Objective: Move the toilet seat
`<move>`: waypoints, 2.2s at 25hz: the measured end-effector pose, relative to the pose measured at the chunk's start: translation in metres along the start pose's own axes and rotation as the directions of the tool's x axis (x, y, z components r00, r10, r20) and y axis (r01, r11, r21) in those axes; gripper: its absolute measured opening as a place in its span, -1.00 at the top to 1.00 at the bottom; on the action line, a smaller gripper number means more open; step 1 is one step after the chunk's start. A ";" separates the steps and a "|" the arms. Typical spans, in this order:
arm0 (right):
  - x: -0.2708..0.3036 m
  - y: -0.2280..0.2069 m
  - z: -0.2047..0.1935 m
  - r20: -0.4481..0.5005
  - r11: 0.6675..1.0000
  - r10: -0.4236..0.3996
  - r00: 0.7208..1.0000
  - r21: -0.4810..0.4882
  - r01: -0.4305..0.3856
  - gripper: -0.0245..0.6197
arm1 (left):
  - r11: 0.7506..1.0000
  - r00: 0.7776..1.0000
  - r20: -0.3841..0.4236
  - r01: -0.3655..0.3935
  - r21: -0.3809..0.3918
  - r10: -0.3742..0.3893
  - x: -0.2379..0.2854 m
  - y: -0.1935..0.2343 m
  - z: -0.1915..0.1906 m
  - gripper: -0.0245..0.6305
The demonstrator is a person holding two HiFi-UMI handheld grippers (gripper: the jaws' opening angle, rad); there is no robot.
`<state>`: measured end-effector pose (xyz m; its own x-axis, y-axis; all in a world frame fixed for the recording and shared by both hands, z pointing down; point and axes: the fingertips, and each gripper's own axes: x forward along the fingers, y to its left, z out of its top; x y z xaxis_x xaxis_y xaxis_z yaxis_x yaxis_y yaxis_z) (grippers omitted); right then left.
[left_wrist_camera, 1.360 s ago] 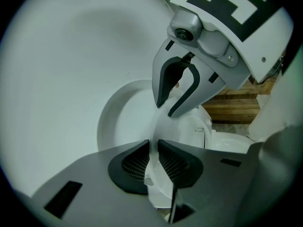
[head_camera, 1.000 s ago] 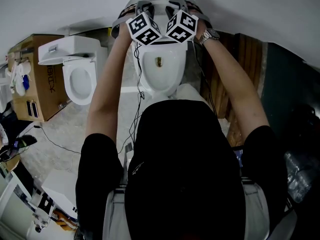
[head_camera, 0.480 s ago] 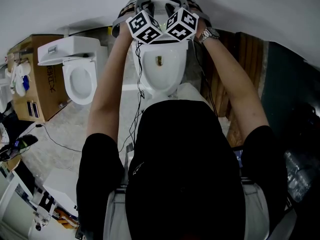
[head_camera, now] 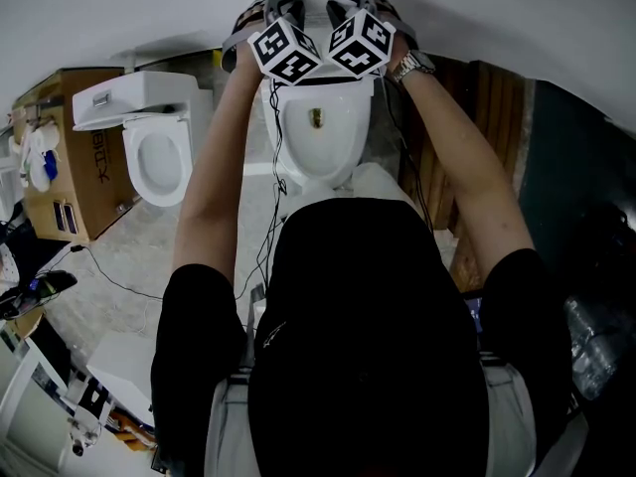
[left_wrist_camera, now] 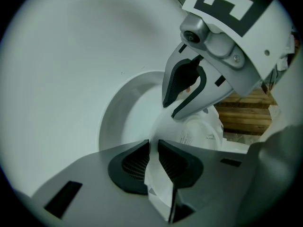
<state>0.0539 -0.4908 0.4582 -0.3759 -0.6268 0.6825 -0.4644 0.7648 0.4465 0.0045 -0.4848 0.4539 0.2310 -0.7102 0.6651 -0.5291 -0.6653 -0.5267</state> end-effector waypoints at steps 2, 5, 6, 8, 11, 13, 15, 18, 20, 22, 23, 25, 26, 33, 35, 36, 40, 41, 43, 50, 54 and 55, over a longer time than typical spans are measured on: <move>0.001 -0.002 0.000 0.002 1.000 -0.002 1.000 0.010 0.001 0.60 | 1.000 1.000 0.002 -0.005 -0.004 0.005 0.001 0.001 0.001 0.71; 0.003 -0.004 0.001 0.004 1.000 -0.002 1.000 0.017 0.002 0.60 | 1.000 1.000 0.003 -0.016 -0.010 0.016 0.003 0.004 0.000 0.71; 0.004 -0.004 0.001 0.004 1.000 -0.003 1.000 0.018 0.002 0.60 | 1.000 1.000 0.003 -0.020 -0.012 0.020 0.004 0.004 0.000 0.71; 0.004 -0.005 0.001 0.007 1.000 -0.004 1.000 0.023 0.004 0.60 | 1.000 1.000 0.004 -0.027 -0.016 0.027 0.004 0.004 0.000 0.71; 0.006 -0.006 0.000 0.009 1.000 -0.007 1.000 0.029 0.007 0.60 | 0.999 0.999 0.004 -0.033 -0.020 0.033 0.006 0.005 0.000 0.71; 0.008 -0.006 0.000 0.011 0.999 -0.007 1.000 0.032 0.007 0.60 | 0.999 0.999 0.004 -0.035 -0.023 0.035 0.008 0.006 -0.001 0.71; 0.010 -0.007 0.001 0.014 0.999 -0.007 1.000 0.036 0.006 0.60 | 0.999 0.999 0.005 -0.039 -0.028 0.039 0.010 0.007 -0.002 0.71; 0.009 -0.008 0.000 0.018 0.999 -0.013 1.000 0.043 0.012 0.60 | 0.998 0.999 0.008 -0.047 -0.037 0.047 0.009 0.007 -0.001 0.72; 0.008 -0.008 0.000 0.020 0.999 -0.017 1.000 0.045 0.016 0.60 | 0.998 0.999 0.009 -0.051 -0.041 0.052 0.008 0.007 0.000 0.71; 0.008 -0.008 0.002 0.021 0.999 -0.017 1.000 0.048 0.016 0.60 | 0.997 0.998 0.010 -0.054 -0.048 0.055 0.008 0.008 0.000 0.72; 0.008 -0.008 0.002 0.022 0.999 -0.015 1.000 0.051 0.013 0.60 | 0.997 0.998 0.012 -0.054 -0.058 0.055 0.008 0.009 -0.001 0.71; 0.007 -0.008 0.002 0.024 0.998 -0.003 1.000 0.056 0.001 0.59 | 0.994 0.999 0.024 -0.043 -0.098 0.045 0.007 0.009 -0.001 0.71; 0.007 -0.008 0.002 0.023 0.999 0.006 1.000 0.052 -0.007 0.59 | 0.992 0.999 0.031 -0.032 -0.120 0.036 0.007 0.008 -0.001 0.71; 0.002 -0.011 0.002 0.035 0.994 0.037 0.999 0.098 -0.040 0.59 | 0.964 0.998 0.065 -0.001 -0.265 0.019 -0.001 0.013 -0.005 0.71; -0.006 -0.015 0.001 0.063 0.991 0.006 0.998 0.132 -0.015 0.59 | 0.951 0.995 0.090 -0.010 -0.310 0.040 -0.009 0.016 -0.004 0.71; -0.012 -0.016 0.002 0.080 0.988 -0.006 0.997 0.154 -0.006 0.59 | 0.946 0.993 0.106 -0.015 -0.325 0.052 -0.014 0.017 -0.002 0.71; -0.038 -0.014 0.006 0.172 0.951 -0.015 0.985 0.305 -0.039 0.68 | 0.923 0.984 0.161 -0.010 -0.385 0.078 -0.041 0.017 0.001 0.75; -0.045 -0.012 0.006 0.204 0.935 -0.024 0.979 0.352 -0.050 0.76 | 0.913 0.981 0.176 -0.004 -0.409 0.083 -0.049 0.016 0.000 0.77; -0.062 -0.008 0.005 0.257 0.903 -0.049 0.965 0.424 -0.067 0.84 | 0.894 0.975 0.204 0.011 -0.447 0.090 -0.063 0.009 -0.001 0.79; -0.129 0.028 0.000 0.347 0.834 -0.067 0.935 0.534 -0.138 0.88 | 0.843 0.941 0.318 0.078 -0.533 0.113 -0.127 -0.021 0.003 0.87; -0.163 0.055 0.001 0.382 0.828 -0.059 0.922 0.534 -0.169 0.88 | 0.823 0.909 0.398 0.129 -0.553 0.124 -0.167 -0.037 0.012 0.90; -0.171 0.061 0.001 0.392 0.821 -0.060 0.918 0.543 -0.178 0.88 | 0.819 0.903 0.410 0.134 -0.558 0.132 -0.176 -0.040 0.013 0.90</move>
<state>0.0892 -0.3374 0.3678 -0.6314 -0.6797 0.3734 -0.7496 0.6583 -0.0693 -0.0042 -0.3357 0.3508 0.4735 -0.8230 0.3140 -0.8581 -0.5114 -0.0466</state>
